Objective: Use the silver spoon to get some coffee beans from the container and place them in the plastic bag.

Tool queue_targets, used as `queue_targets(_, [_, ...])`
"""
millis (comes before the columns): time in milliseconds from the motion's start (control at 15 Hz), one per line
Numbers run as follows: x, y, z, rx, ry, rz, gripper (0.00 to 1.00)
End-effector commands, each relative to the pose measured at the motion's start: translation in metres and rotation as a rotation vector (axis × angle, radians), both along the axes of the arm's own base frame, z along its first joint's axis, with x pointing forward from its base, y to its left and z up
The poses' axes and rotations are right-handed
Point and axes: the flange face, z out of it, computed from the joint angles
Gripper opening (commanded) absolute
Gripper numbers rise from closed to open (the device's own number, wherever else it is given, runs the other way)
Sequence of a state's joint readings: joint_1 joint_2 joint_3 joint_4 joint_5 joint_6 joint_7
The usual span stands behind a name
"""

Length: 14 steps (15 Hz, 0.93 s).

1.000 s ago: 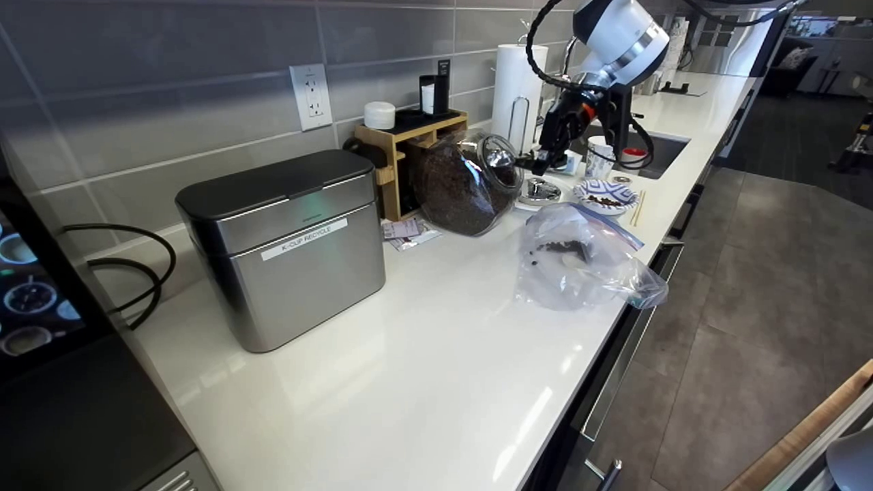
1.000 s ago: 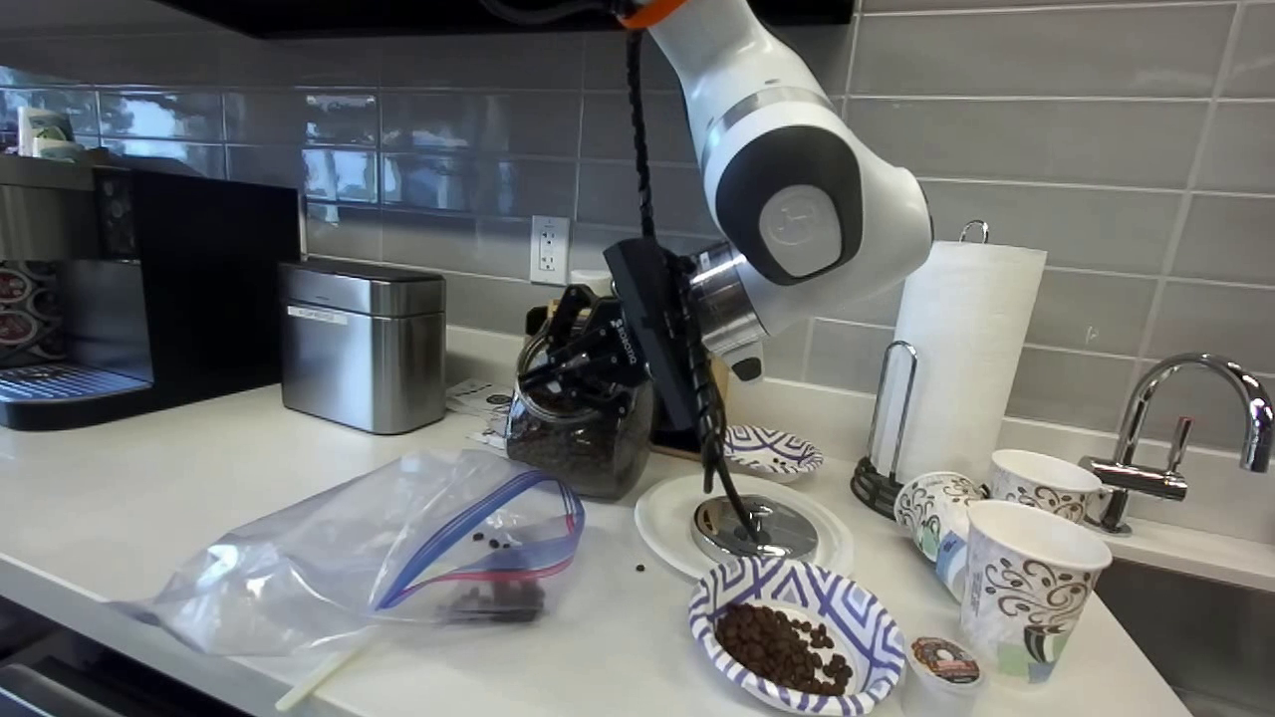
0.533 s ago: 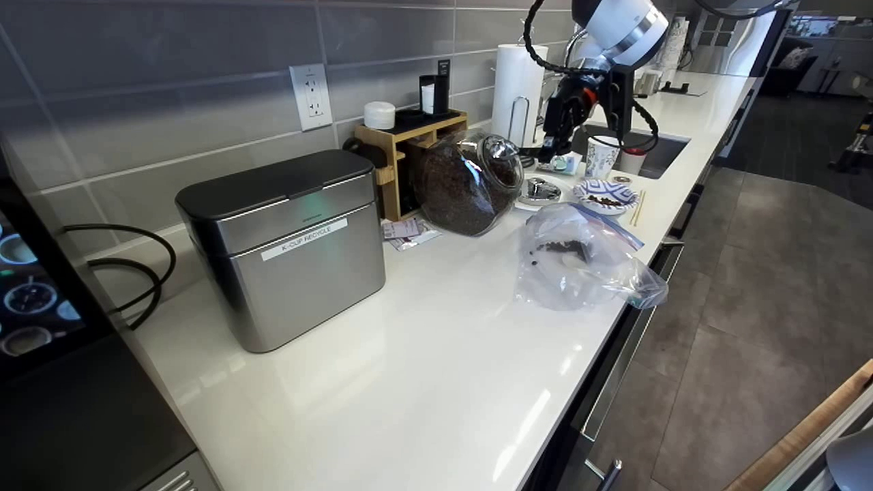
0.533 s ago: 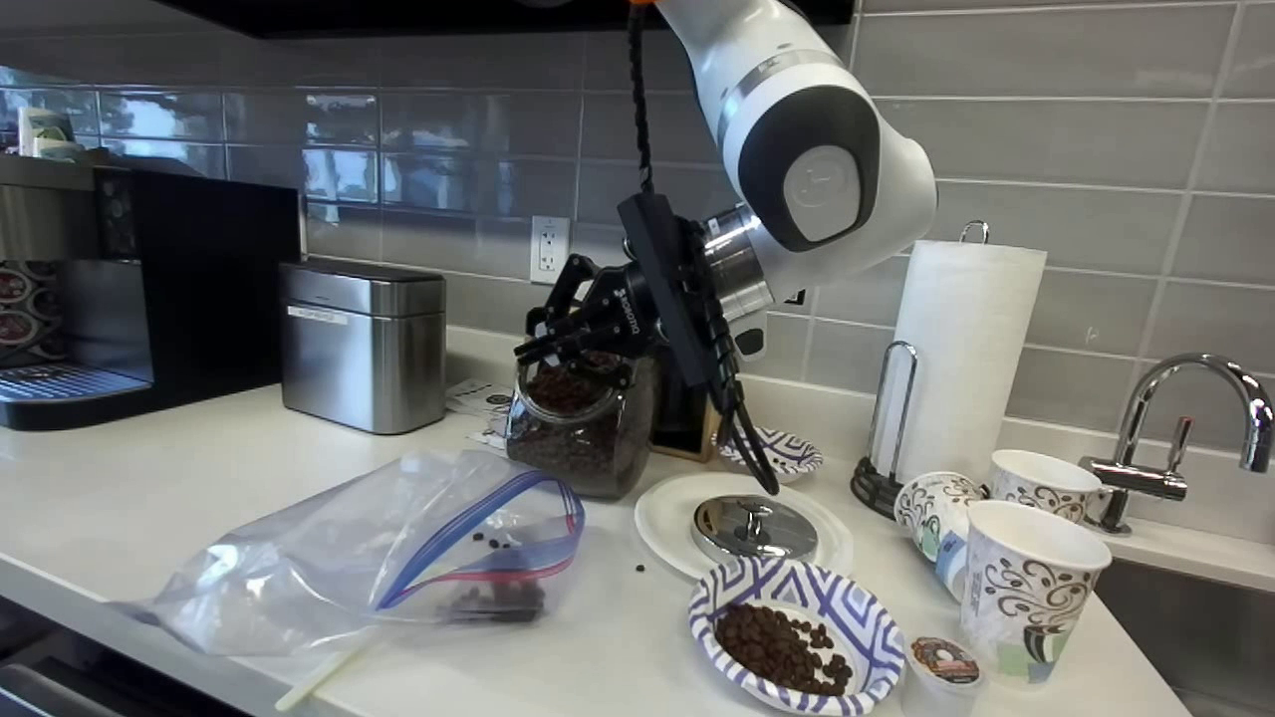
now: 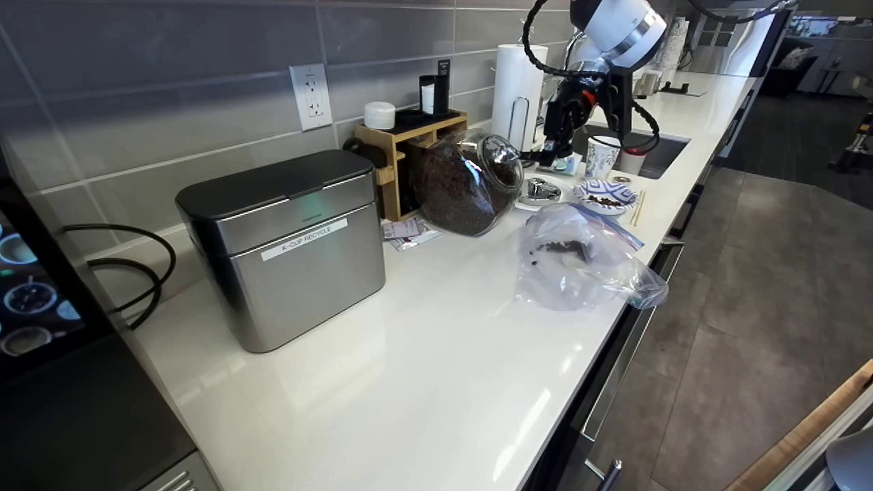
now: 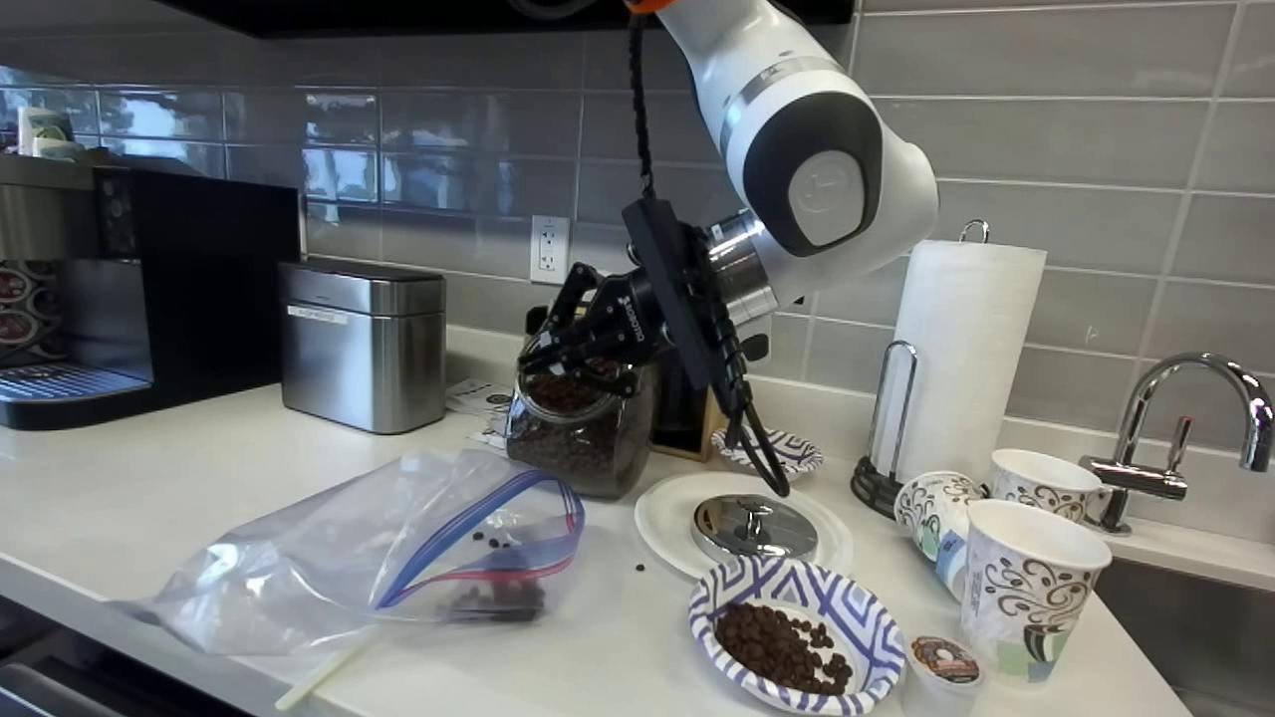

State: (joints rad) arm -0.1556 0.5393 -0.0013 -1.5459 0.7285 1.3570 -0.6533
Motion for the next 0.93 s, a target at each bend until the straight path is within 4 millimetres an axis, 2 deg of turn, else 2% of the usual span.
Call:
queue_targets(0, [0.017,0.004,-0.009,-0.068,0.029,0.026,0.01])
queue_targets(867, [0.058,0.044,-0.02,-0.254,-0.027,0.193,0.01])
